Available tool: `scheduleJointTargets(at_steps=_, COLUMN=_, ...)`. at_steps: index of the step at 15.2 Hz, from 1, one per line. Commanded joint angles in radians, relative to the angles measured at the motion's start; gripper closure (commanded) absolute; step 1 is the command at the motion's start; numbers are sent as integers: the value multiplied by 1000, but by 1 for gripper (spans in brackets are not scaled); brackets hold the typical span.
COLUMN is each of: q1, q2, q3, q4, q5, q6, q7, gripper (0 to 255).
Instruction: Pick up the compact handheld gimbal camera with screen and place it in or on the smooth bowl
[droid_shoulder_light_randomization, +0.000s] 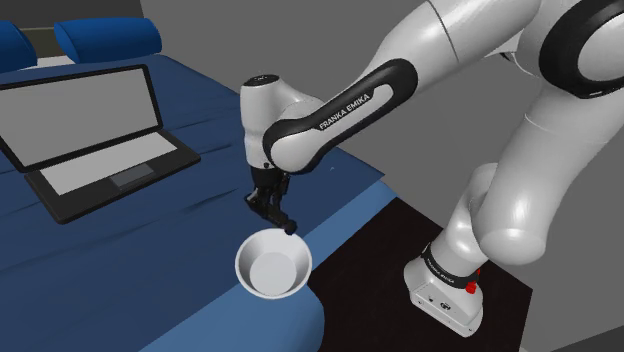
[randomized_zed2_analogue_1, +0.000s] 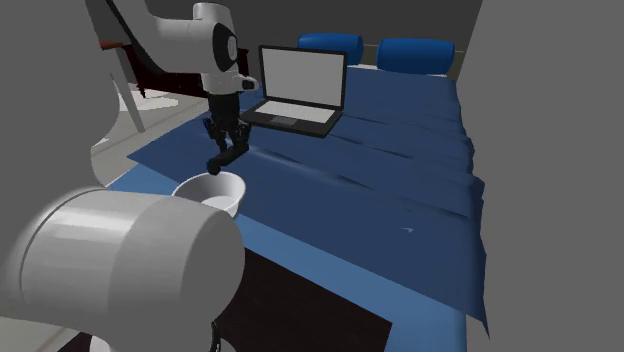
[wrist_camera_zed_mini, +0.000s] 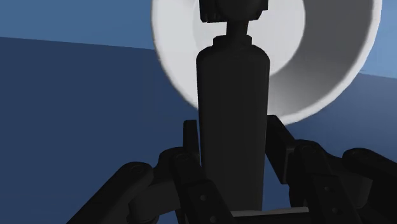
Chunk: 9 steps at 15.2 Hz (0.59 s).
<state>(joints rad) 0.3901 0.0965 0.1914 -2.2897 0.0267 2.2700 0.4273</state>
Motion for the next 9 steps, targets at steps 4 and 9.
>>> scheduleJointTargets(at_steps=4, q1=73, q2=-92, q3=71, q4=-109, q5=44, q6=24, q7=114, gripper=255)
scheduleJointTargets(at_steps=9, q1=74, q2=-38, q3=71, q4=-125, q5=29, q6=93, q7=123, gripper=255)
